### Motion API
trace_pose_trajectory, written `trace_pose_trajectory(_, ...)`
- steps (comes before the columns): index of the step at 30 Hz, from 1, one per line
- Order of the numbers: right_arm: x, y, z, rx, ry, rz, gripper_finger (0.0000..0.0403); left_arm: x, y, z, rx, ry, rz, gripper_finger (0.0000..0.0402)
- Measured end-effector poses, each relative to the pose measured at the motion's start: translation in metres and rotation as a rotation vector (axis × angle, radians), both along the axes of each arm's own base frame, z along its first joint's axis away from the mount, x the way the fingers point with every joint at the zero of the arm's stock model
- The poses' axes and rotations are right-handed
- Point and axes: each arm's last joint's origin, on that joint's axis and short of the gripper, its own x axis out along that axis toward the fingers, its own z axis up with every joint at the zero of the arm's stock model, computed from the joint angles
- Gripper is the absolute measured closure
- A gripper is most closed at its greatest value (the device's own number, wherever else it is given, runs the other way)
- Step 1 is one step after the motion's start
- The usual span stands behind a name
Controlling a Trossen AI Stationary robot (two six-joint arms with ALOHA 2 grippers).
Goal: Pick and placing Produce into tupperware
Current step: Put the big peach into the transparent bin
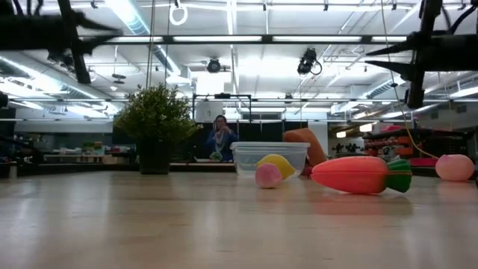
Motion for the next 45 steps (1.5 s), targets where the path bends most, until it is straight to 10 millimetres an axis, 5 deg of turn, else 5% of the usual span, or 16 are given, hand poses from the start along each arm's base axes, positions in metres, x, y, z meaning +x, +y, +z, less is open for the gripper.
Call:
trace_pose_trajectory(8,-0.009,-0.011,0.017,-0.034,-0.159,-0.219,0.0368,0.001,0.002,0.048,0.048,0.073,0.077,0.0359)
trace_pose_trajectory(18,-0.028,-0.015,0.081,-0.350,-0.088,-0.375,0.0342,0.059,0.013,0.096,0.048,0.346,0.036,0.0340)
trace_pose_trajectory(31,-0.037,-0.013,0.184,-0.480,0.633,-0.167,0.0297,0.128,0.060,0.140,0.251,0.657,-0.170,0.0353)
trace_pose_trajectory(40,-0.002,-0.020,0.205,-0.455,1.297,0.074,0.0295,0.161,0.081,0.147,0.302,0.745,-0.267,0.0354)
trace_pose_trajectory(45,0.026,-0.032,0.199,-0.463,1.557,0.170,0.0296,0.172,0.084,0.141,0.305,0.766,-0.314,0.0360)
